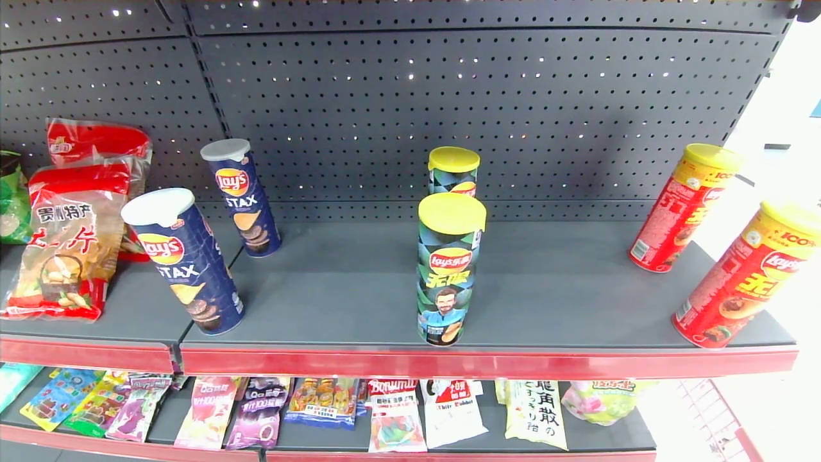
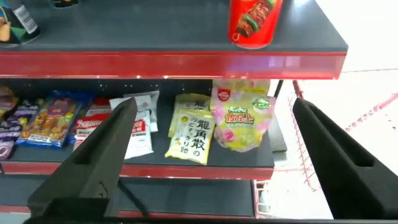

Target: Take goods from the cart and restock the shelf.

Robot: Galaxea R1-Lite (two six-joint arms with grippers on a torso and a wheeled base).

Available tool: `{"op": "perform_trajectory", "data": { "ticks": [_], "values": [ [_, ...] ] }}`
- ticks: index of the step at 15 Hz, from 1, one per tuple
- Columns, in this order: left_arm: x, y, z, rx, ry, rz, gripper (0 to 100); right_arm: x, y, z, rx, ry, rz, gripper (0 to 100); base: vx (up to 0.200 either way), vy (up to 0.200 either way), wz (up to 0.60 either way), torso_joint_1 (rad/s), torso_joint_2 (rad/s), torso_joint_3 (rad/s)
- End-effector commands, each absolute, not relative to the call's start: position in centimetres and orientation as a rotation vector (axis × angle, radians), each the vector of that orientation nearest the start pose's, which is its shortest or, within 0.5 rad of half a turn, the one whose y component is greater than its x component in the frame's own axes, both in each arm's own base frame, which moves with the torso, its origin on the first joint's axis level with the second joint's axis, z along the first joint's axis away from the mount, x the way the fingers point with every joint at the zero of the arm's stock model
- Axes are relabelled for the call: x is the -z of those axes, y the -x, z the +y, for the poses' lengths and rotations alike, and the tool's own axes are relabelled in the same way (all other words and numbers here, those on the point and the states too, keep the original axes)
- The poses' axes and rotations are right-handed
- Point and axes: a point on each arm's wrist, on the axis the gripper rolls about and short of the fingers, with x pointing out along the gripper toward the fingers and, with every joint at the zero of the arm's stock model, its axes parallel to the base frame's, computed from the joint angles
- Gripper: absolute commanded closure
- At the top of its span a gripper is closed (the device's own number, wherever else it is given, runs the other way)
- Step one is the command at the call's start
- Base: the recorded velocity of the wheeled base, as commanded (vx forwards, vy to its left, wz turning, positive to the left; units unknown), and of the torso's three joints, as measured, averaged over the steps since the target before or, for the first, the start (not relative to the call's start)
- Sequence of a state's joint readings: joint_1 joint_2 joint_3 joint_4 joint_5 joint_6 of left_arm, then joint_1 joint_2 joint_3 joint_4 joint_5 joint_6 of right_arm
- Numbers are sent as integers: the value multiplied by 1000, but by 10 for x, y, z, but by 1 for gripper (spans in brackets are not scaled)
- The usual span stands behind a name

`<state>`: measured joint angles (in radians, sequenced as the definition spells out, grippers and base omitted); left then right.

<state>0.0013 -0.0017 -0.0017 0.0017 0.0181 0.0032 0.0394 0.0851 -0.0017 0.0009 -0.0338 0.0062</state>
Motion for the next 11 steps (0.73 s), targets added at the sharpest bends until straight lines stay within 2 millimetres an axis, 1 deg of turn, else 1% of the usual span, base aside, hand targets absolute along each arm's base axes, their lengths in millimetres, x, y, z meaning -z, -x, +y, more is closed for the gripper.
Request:
{"op": "perform_trajectory", "data": {
  "ticks": [1,3,11],
  "values": [
    [-76,23,0,-21,-3,0,0,-76,20,0,46,5,42,0,0,0,0,0,0,0],
    [-76,23,0,-20,-3,0,0,-75,23,0,15,-3,0,0,0,0,0,0,0,0],
    [-76,23,0,-20,-3,0,0,-75,23,0,20,-6,0,0,0,0,0,0,0,0]
  ]
}}
